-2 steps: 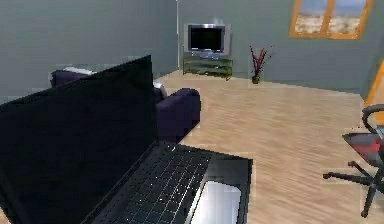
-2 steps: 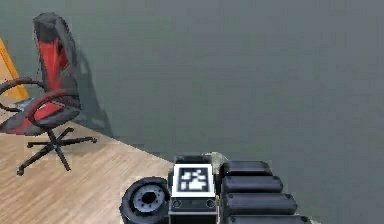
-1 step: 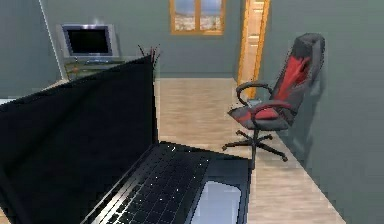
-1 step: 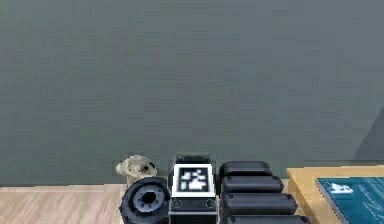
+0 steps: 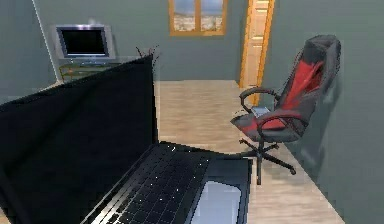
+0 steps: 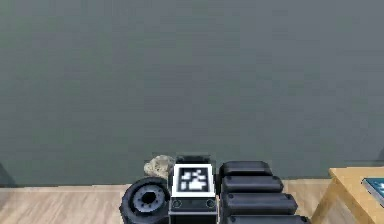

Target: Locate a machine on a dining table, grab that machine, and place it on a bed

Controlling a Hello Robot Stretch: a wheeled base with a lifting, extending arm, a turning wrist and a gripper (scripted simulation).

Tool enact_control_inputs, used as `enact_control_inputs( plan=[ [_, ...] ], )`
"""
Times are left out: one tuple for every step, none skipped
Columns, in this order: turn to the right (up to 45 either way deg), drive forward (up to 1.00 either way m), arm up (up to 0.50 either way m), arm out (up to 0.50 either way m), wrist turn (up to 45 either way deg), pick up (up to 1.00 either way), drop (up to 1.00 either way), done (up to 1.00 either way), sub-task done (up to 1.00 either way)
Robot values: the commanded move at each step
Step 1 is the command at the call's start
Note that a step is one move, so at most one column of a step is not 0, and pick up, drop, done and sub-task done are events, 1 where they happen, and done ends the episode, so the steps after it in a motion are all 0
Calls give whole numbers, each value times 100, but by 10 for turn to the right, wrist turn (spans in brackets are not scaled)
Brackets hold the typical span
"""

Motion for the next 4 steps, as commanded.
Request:
enact_control_inputs(
  plan=[
    [-90, 0, 0, 0, 0, 0, 0, 0, 0],
    [0, 100, 0, 0, 0, 0, 0, 0, 0],
    [0, 100, 0, 0, 0, 0, 0, 0, 0],
    [0, 40, 0, 0, 0, 0, 0, 0, 0]
  ],
)
